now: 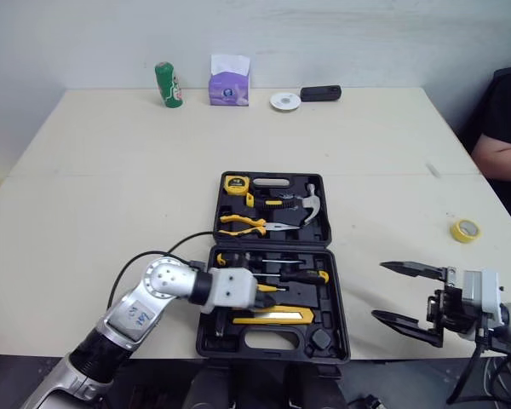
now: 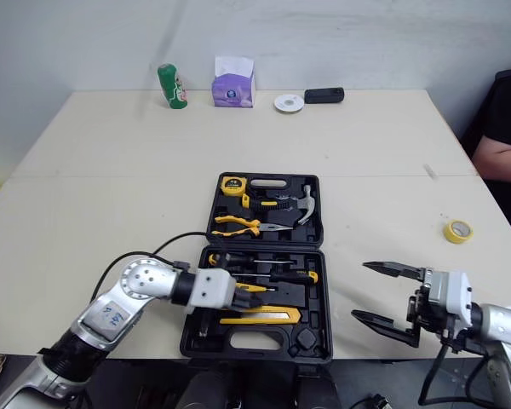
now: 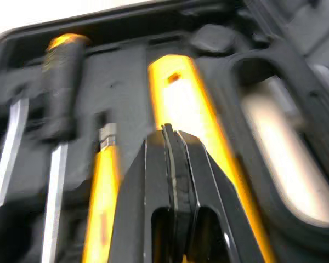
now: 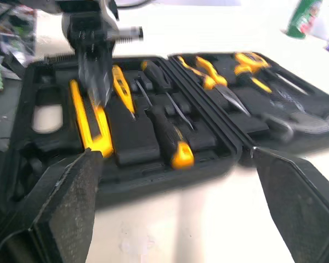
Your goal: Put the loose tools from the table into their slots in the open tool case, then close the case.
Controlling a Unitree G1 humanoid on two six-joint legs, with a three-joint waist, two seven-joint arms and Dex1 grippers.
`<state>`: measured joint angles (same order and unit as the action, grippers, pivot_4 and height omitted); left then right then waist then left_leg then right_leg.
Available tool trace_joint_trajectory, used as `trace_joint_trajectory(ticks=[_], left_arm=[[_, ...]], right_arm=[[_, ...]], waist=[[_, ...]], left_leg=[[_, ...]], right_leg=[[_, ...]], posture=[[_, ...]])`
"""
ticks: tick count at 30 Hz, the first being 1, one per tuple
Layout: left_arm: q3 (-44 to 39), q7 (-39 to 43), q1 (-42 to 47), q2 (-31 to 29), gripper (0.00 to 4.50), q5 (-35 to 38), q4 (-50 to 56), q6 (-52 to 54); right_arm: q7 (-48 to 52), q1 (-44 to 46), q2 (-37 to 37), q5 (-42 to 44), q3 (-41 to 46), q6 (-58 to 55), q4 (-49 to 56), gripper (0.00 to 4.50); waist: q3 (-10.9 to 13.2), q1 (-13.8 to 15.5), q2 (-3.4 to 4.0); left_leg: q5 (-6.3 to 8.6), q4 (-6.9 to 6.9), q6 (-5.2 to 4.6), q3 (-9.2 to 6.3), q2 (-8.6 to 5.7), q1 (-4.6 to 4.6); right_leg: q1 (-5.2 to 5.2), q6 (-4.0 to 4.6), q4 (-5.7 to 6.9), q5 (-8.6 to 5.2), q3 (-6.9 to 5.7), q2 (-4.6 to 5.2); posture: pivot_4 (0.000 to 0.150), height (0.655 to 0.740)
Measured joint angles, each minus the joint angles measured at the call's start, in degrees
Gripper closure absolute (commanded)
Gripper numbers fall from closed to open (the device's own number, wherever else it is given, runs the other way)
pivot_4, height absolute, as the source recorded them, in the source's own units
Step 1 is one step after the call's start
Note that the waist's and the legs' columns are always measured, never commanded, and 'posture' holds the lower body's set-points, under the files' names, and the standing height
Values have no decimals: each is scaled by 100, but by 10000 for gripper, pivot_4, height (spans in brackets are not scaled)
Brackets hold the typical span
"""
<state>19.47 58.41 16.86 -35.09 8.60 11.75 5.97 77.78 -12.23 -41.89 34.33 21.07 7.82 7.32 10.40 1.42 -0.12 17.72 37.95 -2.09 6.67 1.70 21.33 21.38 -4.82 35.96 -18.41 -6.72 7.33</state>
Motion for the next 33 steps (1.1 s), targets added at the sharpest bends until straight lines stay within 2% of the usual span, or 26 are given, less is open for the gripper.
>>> trace_joint_trajectory(ticks=[2,5,9,13,15,21,27,33], left_arm=[[-538,12,-60,-15,44445,350,-119,-110],[-1407,82,-131,-174,36183,989,-77,-78],[-2493,-78,-561,-476,19292,1421,-40,61],[-3453,-328,-1196,-634,1491,1552,-147,107],[-3877,-471,-1538,-634,674,1553,-256,21],[-5956,-1356,-2775,-572,674,1529,-1275,-228],[-6809,-2107,-3348,-291,674,1518,-1782,-308],[-7437,-2878,-3404,-176,674,1567,-2289,-283]], right_arm=[[-69,-6,0,3,190,78,-138,0],[-271,23,-2,8,618,193,-471,0],[-663,156,24,-35,1120,436,-1169,0],[-1000,381,10,-201,1455,842,-2112,0],[-1178,534,-56,-359,1594,1096,-2719,0],[-1904,623,-557,-587,2383,1778,-4903,0],[-2474,235,-599,-616,2681,2124,-6066,0],[-2885,183,-605,-567,2883,2183,-6461,0]], waist=[[7,-5,3],[9,-19,4],[13,-35,4],[16,-53,9],[17,-73,10],[22,-151,10],[22,-161,10],[17,-197,4]], left_leg=[[-1,0,2,0,0,9],[-3,0,10,3,-1,10],[1,-1,9,7,-1,9],[5,-4,8,8,-1,8],[7,-8,9,11,-1,8],[2,-73,15,16,-4,-4],[19,-82,45,20,-3,-10],[20,-81,47,21,-2,-17]], right_leg=[[9,0,0,0,-1,0],[8,0,-3,0,-1,0],[9,0,-5,0,-1,-1],[10,0,-7,0,1,0],[12,0,-9,0,3,0],[19,6,-42,-4,1,1],[20,8,-44,-5,5,3],[19,9,-43,-4,16,4]], posture=[[1500,7400],[1500,7400],[1500,7400],[1500,7400],[1500,7400],[1500,7400],[1500,7400],[1500,7400]])
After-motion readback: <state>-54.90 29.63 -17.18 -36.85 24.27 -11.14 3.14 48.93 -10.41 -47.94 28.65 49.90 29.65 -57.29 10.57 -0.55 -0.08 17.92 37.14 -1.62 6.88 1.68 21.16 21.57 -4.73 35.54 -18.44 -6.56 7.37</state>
